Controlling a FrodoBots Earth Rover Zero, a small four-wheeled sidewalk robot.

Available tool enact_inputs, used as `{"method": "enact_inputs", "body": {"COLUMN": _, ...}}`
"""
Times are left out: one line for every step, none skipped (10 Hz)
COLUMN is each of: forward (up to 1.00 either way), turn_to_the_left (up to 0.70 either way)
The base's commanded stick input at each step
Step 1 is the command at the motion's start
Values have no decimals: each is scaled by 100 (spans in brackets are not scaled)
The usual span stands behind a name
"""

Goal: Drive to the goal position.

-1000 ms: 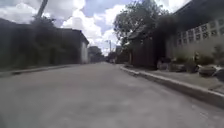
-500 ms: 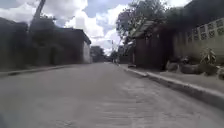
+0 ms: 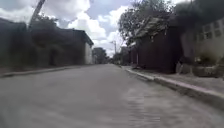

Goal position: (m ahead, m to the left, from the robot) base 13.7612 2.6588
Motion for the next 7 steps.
{"method": "enact_inputs", "body": {"forward": 100, "turn_to_the_left": -2}}
{"method": "enact_inputs", "body": {"forward": 100, "turn_to_the_left": -2}}
{"method": "enact_inputs", "body": {"forward": 100, "turn_to_the_left": -1}}
{"method": "enact_inputs", "body": {"forward": 100, "turn_to_the_left": 0}}
{"method": "enact_inputs", "body": {"forward": 100, "turn_to_the_left": 0}}
{"method": "enact_inputs", "body": {"forward": 100, "turn_to_the_left": 0}}
{"method": "enact_inputs", "body": {"forward": 100, "turn_to_the_left": 0}}
